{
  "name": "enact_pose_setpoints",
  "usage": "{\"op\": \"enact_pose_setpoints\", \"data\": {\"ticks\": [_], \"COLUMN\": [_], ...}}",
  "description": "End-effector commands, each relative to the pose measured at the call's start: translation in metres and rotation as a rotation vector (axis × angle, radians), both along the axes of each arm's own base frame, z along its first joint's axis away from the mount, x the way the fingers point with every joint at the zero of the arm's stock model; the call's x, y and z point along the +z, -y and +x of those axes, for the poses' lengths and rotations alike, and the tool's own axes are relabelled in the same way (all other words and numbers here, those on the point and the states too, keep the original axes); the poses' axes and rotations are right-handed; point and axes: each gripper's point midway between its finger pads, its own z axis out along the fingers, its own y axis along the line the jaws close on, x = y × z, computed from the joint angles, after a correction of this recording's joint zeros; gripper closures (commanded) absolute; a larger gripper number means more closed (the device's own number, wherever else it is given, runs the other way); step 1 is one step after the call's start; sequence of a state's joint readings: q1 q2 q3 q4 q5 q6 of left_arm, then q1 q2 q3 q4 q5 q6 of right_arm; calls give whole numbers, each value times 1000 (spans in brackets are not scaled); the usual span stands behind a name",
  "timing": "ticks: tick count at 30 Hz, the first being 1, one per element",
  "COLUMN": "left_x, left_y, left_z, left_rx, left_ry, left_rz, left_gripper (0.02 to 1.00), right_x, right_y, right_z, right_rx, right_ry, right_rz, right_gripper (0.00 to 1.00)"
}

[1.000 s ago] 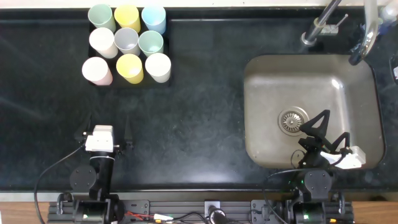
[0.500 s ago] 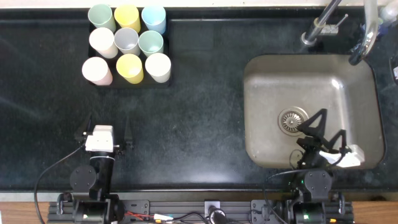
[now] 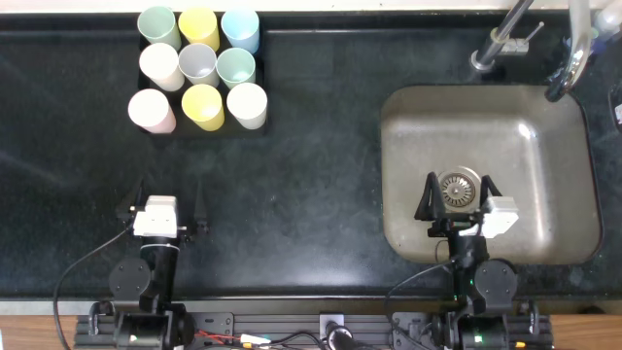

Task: Store Cups

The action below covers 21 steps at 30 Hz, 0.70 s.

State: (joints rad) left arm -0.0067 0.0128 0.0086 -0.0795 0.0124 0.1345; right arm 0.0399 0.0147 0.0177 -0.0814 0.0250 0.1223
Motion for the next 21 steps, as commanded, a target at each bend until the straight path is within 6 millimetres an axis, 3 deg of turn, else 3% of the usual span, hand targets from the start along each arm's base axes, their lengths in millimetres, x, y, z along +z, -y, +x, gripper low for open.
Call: {"op": "enact_pose_setpoints", "data": {"ticks": [1, 6, 21], "left_x": [1, 1, 1], "left_y": [1, 1, 1], "left_z": [-1, -1, -1], "left_rx": [-10, -10, -10], "left_ry": [6, 6, 6], "left_rz": [14, 14, 14], "left_gripper": [18, 18, 18], "right_x": [-3, -3, -3], "right_y": [1, 10, 9], "right_z": [0, 0, 0], "right_rx": [2, -31, -30], "right_ry": [7, 5, 4], "right_rz": [-122, -122, -122], "right_gripper": [3, 3, 3]}}
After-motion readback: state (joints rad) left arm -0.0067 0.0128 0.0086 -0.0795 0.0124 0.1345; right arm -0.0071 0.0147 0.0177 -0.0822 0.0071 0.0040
